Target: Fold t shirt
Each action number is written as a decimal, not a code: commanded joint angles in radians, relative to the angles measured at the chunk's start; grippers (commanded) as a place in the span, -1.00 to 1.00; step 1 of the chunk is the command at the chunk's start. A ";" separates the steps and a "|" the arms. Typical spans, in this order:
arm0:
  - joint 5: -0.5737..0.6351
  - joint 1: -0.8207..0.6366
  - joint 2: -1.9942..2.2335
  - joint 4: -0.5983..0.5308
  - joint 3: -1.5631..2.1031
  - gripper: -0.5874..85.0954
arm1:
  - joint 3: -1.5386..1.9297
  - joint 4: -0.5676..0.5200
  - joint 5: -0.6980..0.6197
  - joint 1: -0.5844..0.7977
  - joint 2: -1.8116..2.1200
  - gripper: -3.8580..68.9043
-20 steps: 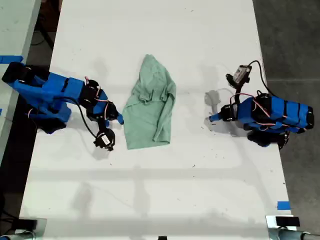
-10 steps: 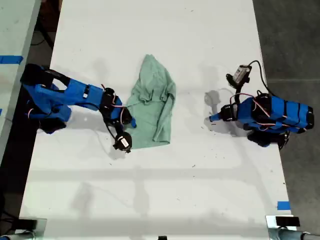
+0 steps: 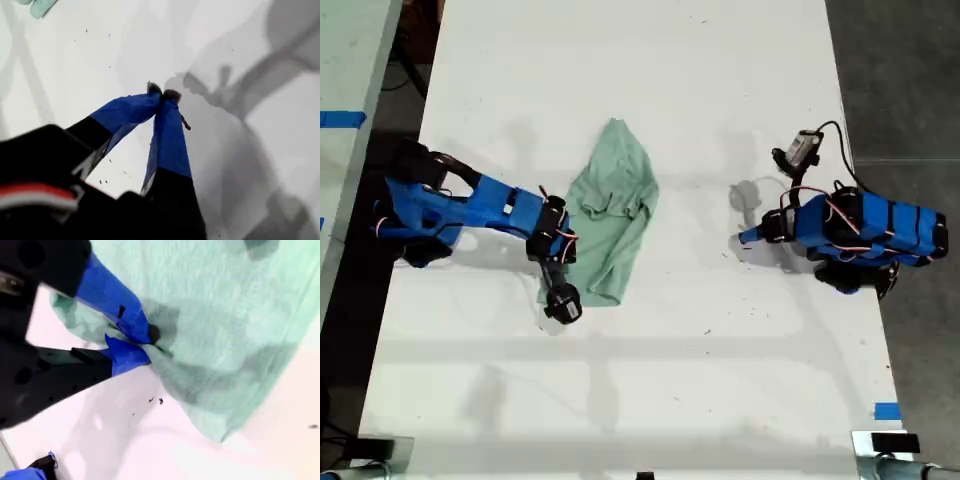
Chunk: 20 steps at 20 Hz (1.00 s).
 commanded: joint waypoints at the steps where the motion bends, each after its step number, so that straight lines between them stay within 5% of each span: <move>1: -0.003 -0.012 0.081 0.061 -0.014 -0.99 | 0.063 0.003 0.005 -0.002 0.015 -0.87; 5: 0.017 -0.074 0.153 0.195 -0.060 -0.99 | 0.063 0.003 0.003 -0.002 0.015 -0.87; 12: 0.150 -0.175 0.133 0.204 -0.236 -0.99 | 0.063 0.003 0.003 0.000 0.015 -0.87; 20: 0.268 -0.087 -0.285 0.169 -0.750 -0.87 | 0.063 0.003 0.000 0.000 0.015 -0.87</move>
